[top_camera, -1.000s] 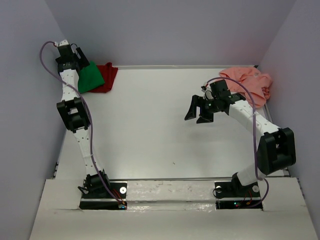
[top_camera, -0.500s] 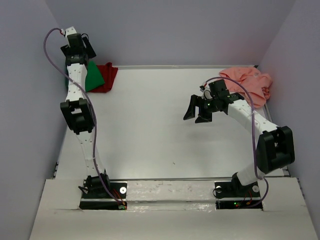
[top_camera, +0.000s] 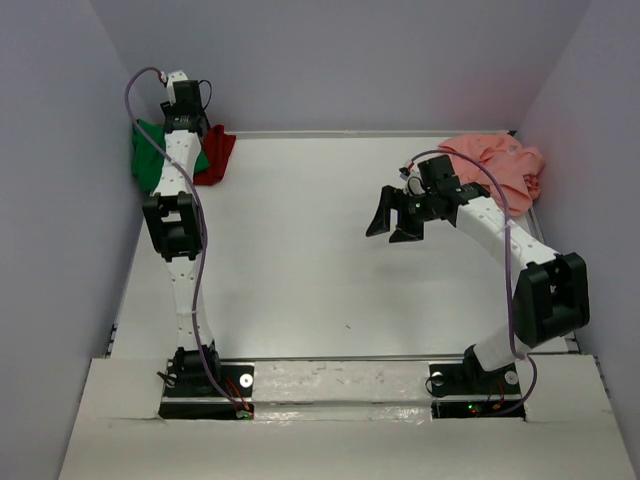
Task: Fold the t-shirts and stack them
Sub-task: Neatly place the folded tshirt to the corner
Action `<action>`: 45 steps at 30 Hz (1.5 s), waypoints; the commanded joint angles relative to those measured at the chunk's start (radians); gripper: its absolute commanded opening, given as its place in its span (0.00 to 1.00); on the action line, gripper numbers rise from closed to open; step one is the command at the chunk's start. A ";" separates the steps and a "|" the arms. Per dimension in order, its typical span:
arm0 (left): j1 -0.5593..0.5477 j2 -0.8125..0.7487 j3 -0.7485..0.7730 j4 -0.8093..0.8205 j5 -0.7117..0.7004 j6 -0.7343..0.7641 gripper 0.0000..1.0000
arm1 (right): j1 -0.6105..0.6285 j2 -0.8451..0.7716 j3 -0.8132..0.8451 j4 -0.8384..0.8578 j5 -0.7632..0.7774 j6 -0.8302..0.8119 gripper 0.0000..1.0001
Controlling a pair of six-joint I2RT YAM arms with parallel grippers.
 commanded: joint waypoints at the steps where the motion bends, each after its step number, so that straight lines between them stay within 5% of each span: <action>1: 0.007 0.005 0.044 -0.009 -0.092 0.012 0.58 | 0.010 -0.002 0.076 -0.036 -0.011 -0.012 0.85; 19: -0.032 0.142 0.063 0.053 -0.216 0.075 0.64 | 0.028 0.055 0.253 -0.221 0.024 -0.019 0.85; 45: -0.032 0.212 0.063 0.071 -0.198 0.077 0.63 | 0.067 0.104 0.327 -0.246 0.033 0.004 0.85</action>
